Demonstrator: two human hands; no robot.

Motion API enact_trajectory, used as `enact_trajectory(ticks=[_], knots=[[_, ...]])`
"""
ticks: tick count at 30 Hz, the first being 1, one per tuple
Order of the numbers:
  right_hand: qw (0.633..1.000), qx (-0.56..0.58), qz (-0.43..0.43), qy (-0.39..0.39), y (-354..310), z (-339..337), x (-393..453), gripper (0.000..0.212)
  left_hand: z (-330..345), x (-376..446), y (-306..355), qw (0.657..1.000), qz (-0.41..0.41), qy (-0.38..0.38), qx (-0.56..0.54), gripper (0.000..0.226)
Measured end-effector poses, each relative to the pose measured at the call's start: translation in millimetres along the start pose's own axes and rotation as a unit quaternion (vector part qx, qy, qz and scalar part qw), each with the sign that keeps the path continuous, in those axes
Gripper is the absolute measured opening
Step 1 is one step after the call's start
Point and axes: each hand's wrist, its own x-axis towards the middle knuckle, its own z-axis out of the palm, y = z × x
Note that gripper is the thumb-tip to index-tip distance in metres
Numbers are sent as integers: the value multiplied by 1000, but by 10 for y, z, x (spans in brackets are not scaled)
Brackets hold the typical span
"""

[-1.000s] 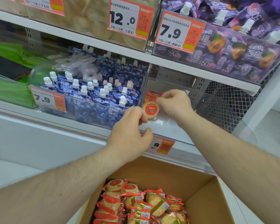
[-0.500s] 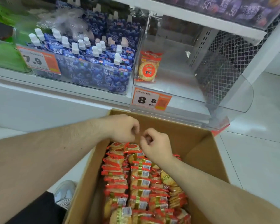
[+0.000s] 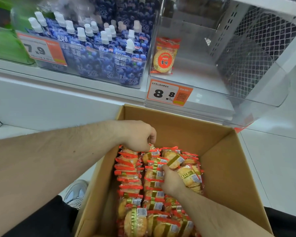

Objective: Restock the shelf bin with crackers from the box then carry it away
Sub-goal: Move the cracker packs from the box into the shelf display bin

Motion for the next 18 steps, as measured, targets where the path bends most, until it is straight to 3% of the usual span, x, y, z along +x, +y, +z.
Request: enact_trajectory(ticks=[3,5,8,10,12,13,16,17,18], knots=[[998,-32,-39,-45,-105,-254,-2,48,37,7,-5,1000,-3,-7,5,30],[995,-50,-64,-65,-199,-569,16,28,59,15,-13,1000,-16,-14,6,31],[987,132,-46,-75,-327,-1056,-12,22,77,29,-29,998,-43,-34,24,45],[936,330,-30,-119,-402,-1307,-75,24,95,33,-36,998,-61,-34,10,67],[853,483,-51,-189,-464,-1439,-132,22,106,40,-8,997,-67,-16,-41,80],[819,526,-69,-218,-493,-1466,-163,21,113,45,21,996,-64,-1,-69,75],[741,598,-119,-282,-428,-1446,-137,23,111,65,63,991,-40,58,-110,29],[725,616,-112,-286,-344,-1406,-89,30,99,50,66,991,-34,62,-113,28],[734,619,-80,-268,-239,-1344,-22,35,83,32,62,991,-30,60,-115,28]])
